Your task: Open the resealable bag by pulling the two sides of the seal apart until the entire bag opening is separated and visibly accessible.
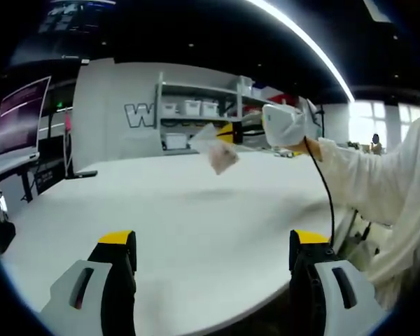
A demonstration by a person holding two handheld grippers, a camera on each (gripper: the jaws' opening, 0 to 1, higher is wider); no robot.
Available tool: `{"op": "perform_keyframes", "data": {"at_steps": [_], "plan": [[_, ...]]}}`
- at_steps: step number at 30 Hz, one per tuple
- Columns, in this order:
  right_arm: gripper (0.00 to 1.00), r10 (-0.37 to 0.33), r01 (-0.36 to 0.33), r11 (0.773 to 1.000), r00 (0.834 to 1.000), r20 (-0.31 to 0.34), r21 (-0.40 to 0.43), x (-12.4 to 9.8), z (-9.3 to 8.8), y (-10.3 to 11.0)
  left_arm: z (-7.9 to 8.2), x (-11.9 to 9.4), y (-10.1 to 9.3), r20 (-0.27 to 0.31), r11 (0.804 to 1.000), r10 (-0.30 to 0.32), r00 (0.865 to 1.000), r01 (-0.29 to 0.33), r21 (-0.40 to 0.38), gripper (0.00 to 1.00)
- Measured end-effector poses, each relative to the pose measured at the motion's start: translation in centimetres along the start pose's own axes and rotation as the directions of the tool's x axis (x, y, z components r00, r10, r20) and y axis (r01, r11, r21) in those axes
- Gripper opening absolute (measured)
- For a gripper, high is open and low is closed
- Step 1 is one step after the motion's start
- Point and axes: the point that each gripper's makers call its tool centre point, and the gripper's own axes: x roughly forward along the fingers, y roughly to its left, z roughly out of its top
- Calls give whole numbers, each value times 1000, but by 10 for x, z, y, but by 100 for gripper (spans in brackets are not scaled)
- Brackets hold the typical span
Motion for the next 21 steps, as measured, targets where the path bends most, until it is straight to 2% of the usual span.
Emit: {"op": "perform_keyframes", "data": {"at_steps": [21], "plan": [[0, -9, 9, 1000, 1000, -6, -3, -22, -5, 9, -3, 1, 0, -9, 1000, 4, 1000, -4, -1, 89]]}}
